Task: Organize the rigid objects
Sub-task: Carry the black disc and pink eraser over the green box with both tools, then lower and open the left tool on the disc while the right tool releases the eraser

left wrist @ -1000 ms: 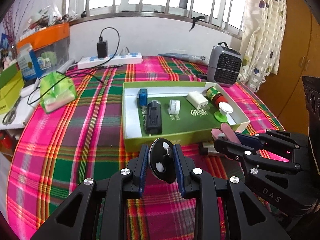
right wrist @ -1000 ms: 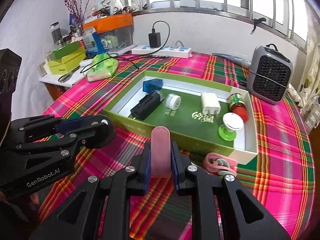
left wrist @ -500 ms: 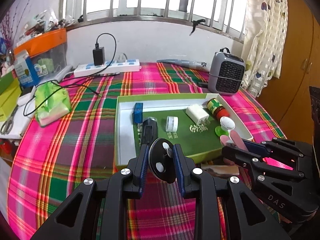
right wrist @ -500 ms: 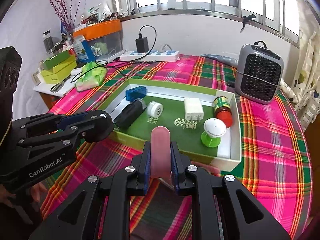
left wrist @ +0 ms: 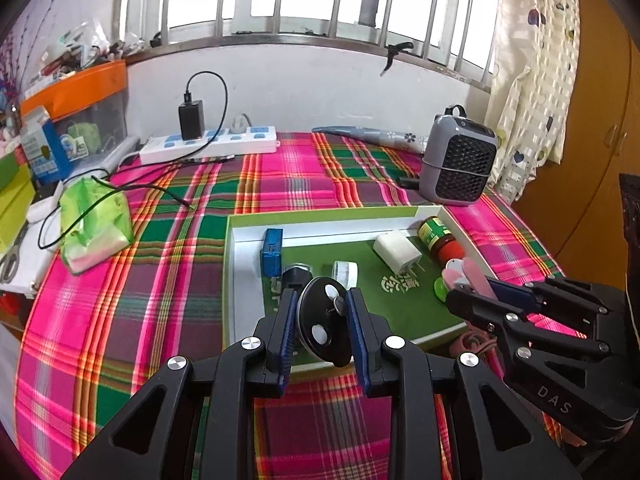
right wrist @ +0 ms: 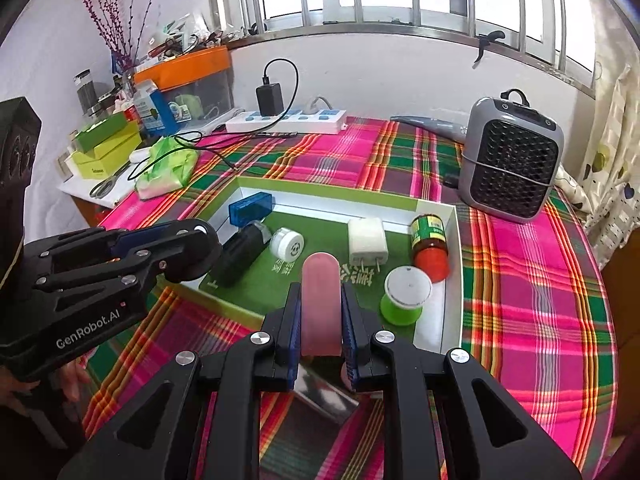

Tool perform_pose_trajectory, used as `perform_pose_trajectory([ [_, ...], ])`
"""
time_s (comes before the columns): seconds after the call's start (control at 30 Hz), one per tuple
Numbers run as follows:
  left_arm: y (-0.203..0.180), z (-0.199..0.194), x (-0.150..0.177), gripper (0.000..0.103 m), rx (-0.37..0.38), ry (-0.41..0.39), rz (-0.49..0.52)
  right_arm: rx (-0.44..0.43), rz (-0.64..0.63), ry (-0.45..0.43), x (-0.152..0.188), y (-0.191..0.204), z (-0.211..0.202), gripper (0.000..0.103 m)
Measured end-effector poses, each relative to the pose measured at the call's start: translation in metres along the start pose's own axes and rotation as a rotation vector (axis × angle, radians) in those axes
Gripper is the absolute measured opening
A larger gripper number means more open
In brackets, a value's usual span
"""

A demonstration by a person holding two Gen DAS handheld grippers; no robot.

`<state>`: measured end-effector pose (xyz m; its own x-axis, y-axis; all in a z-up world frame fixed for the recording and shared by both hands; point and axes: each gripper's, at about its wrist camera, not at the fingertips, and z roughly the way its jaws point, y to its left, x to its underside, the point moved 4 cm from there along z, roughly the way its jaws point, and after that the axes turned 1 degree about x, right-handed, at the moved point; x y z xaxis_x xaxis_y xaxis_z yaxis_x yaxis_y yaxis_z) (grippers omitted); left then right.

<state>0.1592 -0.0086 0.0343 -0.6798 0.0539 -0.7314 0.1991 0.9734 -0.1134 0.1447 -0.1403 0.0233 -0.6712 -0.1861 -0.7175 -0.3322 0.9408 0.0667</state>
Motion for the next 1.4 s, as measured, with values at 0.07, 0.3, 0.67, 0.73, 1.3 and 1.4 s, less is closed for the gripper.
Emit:
perform_pose_trajectory([
  [0.07,-0.001,0.003,-0.001,0.024,0.003,0.005,0.001,-0.002,-0.004,0.004,-0.005,-0.001,0.004,0.019],
  [0.3,-0.004,0.017,-0.002,0.024,0.003,0.025,0.009,-0.012,-0.018,0.013,-0.023,-0.007,0.019,0.019],
  [0.67,-0.006,0.037,0.000,0.024,-0.007,0.058,0.015,-0.033,-0.044,0.048,-0.043,-0.009,0.052,0.019],
  [0.73,-0.006,0.040,0.001,0.024,-0.009,0.064,0.017,-0.039,-0.047,0.053,-0.045,-0.009,0.056,0.019],
  [1.3,-0.009,0.052,0.000,0.024,-0.006,0.074,0.029,-0.086,-0.057,0.109,-0.052,-0.007,0.094,0.019],
  [1.4,-0.011,0.052,-0.001,0.024,-0.003,0.072,0.033,-0.092,-0.060,0.118,-0.052,-0.008,0.098,0.019],
])
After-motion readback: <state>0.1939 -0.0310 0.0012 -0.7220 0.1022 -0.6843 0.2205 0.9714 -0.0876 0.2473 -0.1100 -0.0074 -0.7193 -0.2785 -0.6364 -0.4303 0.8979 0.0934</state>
